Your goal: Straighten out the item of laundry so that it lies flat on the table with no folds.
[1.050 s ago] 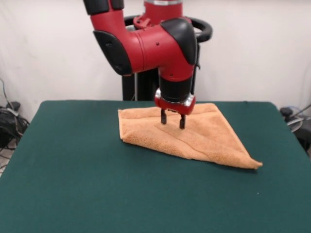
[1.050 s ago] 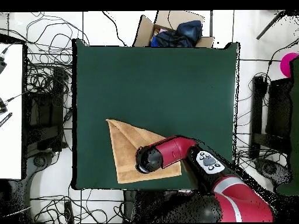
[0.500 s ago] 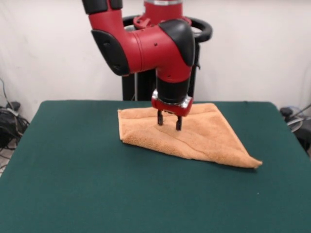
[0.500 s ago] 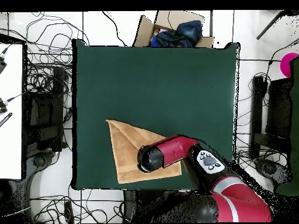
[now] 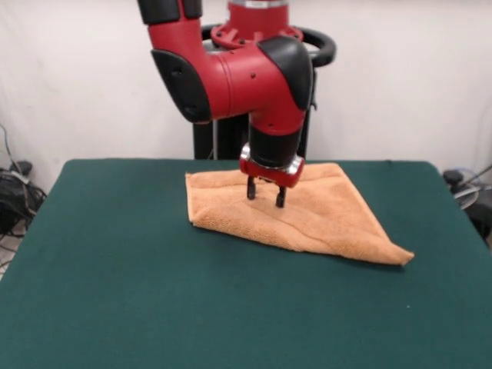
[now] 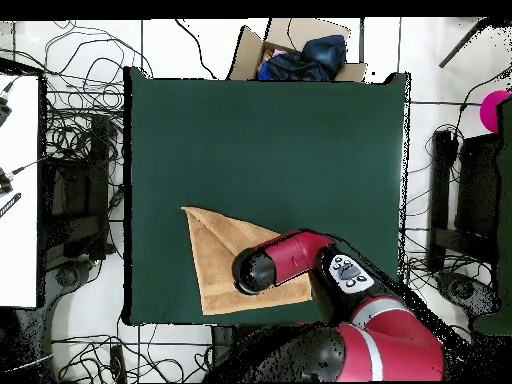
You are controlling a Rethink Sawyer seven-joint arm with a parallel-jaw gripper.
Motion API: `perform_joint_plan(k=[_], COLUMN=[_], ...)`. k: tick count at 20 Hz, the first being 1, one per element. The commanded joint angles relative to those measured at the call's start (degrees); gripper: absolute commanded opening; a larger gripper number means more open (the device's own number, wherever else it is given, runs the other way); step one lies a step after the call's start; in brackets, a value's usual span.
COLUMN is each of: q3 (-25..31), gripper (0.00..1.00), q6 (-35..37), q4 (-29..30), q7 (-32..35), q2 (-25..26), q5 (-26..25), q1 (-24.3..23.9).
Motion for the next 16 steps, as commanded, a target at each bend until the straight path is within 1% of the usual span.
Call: perform_joint_plan(k=[1, 10, 11, 16], q3=[-3.0, -2.5, -2.3, -2.3], gripper=[1.00, 1.00, 0.00, 0.00], q6=[6.5, 6.4, 6.5, 6.4], q4=[-6.9, -6.8, -6.8, -6.7], q7=[-5.0, -4.3, -4.4, -5.0], q2=[3.7, 4.2, 4.3, 4.2], q5=[-2.2, -1.4, -1.2, -1.6], q1=[1.6, 1.6, 1.6, 1.5])
